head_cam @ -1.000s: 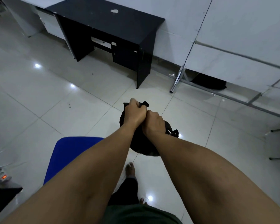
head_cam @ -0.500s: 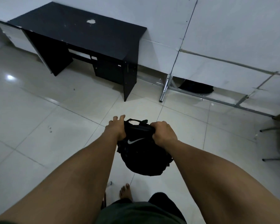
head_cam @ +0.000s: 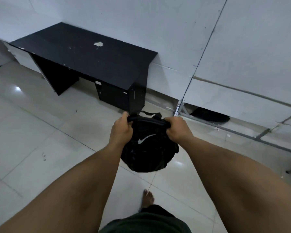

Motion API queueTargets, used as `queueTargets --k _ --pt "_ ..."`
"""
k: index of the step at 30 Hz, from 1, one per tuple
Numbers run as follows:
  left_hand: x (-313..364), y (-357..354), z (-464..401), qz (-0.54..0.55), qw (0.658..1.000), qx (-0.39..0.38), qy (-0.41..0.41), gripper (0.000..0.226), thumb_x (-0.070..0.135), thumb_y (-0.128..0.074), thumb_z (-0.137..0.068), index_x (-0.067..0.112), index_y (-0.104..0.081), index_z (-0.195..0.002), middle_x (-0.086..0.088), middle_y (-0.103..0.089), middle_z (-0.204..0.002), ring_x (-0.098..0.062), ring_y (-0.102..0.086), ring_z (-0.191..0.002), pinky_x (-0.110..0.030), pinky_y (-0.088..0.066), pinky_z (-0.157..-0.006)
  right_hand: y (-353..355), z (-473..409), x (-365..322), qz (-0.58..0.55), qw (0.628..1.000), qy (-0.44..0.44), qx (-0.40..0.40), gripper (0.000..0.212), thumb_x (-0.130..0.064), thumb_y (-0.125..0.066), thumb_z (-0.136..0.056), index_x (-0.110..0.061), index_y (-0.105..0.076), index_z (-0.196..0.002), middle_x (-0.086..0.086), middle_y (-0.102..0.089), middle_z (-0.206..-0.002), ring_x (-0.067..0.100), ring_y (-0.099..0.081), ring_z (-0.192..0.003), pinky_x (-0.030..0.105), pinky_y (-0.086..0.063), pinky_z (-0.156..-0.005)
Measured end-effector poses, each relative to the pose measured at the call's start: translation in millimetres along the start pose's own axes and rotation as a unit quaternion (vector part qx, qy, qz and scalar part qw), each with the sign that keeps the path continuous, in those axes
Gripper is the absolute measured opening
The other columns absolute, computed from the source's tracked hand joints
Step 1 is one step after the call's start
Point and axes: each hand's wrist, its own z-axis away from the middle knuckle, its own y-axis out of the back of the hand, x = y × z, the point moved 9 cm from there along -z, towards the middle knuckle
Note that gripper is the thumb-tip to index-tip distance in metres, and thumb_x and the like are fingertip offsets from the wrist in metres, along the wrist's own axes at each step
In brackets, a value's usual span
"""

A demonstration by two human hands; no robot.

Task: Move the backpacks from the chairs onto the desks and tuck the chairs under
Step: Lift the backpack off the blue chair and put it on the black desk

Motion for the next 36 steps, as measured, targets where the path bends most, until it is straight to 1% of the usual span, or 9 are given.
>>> queueTargets --k 4,8,13,17,22,24,29,32,36 --pt "36 27 -69 -0.033 0.998 0.059 -0.01 0.013 0.014 -0.048 -0.091 0.023 -0.038 -0.094 -0.001 -0.052 -0.078 -0.028 -0.05 -0.069 -0.035 -0.038 -0.059 35 -75 -8 0.004 0.999 0.02 0.026 0.035 -0.002 -0.052 -0.073 -0.022 -0.071 -0.095 0.009 -0.069 -0.089 0.032 -0.063 -0.088 0.032 -0.047 -0.071" --pt "63 57 -130 -0.065 0.99 0.121 0.009 0.022 0.009 -0.047 -0.088 0.025 -0.041 -0.102 0.0 -0.052 -0.086 -0.028 -0.049 -0.072 -0.038 -0.039 -0.061 67 -137 -27 0.012 0.997 0.042 0.064 0.035 -0.006 -0.051 -0.076 -0.023 -0.07 -0.1 0.009 -0.069 -0.092 0.034 -0.062 -0.086 0.037 -0.052 -0.073" --pt "100 96 -212 -0.059 0.974 0.215 -0.035 0.023 0.009 -0.046 -0.088 0.024 -0.045 -0.104 0.004 -0.058 -0.093 -0.019 -0.045 -0.072 -0.036 -0.033 -0.061 112 -218 -48 0.047 0.987 0.051 0.144 0.025 -0.018 -0.05 -0.083 -0.025 -0.063 -0.102 0.007 -0.067 -0.091 0.034 -0.061 -0.081 0.034 -0.041 -0.065" --pt "127 128 -279 -0.051 0.957 0.271 -0.085 0.024 0.007 -0.048 -0.087 0.021 -0.048 -0.106 0.002 -0.061 -0.097 -0.021 -0.057 -0.082 -0.037 -0.039 -0.062 150 -271 -70 0.058 0.969 0.042 0.235 0.024 -0.022 -0.046 -0.087 -0.026 -0.055 -0.109 0.001 -0.06 -0.075 0.025 -0.047 -0.062 0.031 -0.027 -0.057" --pt "146 169 -359 -0.021 0.947 0.292 -0.129 0.029 0.002 -0.049 -0.084 0.016 -0.05 -0.11 -0.001 -0.064 -0.095 -0.023 -0.06 -0.084 -0.041 -0.05 -0.073 186 -338 -107 0.053 0.955 0.005 0.293 0.019 -0.023 -0.043 -0.091 -0.024 -0.04 -0.11 -0.004 -0.05 -0.061 0.019 -0.047 -0.052 0.033 -0.028 -0.052" --pt "153 183 -394 -0.009 0.944 0.295 -0.15 0.03 0.003 -0.049 -0.084 0.017 -0.048 -0.111 0.0 -0.064 -0.094 -0.023 -0.061 -0.084 -0.04 -0.05 -0.071 197 -367 -120 0.06 0.948 -0.008 0.311 0.016 -0.023 -0.042 -0.092 -0.021 -0.038 -0.107 -0.002 -0.051 -0.062 0.023 -0.048 -0.053 0.034 -0.032 -0.055" --pt "159 203 -469 0.021 0.939 0.303 -0.165 0.036 0.004 -0.048 -0.085 0.023 -0.038 -0.114 0.005 -0.059 -0.081 -0.018 -0.054 -0.069 -0.035 -0.042 -0.062 213 -423 -139 0.063 0.938 -0.014 0.34 0.009 -0.022 -0.038 -0.092 -0.024 -0.039 -0.102 -0.004 -0.049 -0.06 0.018 -0.044 -0.05 0.034 -0.027 -0.052" --pt "156 201 -516 0.029 0.936 0.307 -0.168 0.033 0.002 -0.05 -0.085 0.021 -0.041 -0.111 0.009 -0.054 -0.081 -0.015 -0.051 -0.069 -0.034 -0.04 -0.062 213 -464 -140 0.064 0.939 -0.007 0.337 0.01 -0.023 -0.038 -0.092 -0.027 -0.042 -0.1 -0.007 -0.047 -0.059 0.016 -0.043 -0.051 0.034 -0.027 -0.053" --pt "154 189 -572 0.005 0.937 0.302 -0.173 0.033 0.001 -0.049 -0.085 0.02 -0.043 -0.111 0.003 -0.062 -0.086 -0.018 -0.052 -0.071 -0.033 -0.038 -0.061 203 -522 -129 0.068 0.945 0.007 0.321 0.011 -0.022 -0.038 -0.092 -0.029 -0.043 -0.1 -0.007 -0.049 -0.06 0.019 -0.046 -0.052 0.033 -0.026 -0.052"
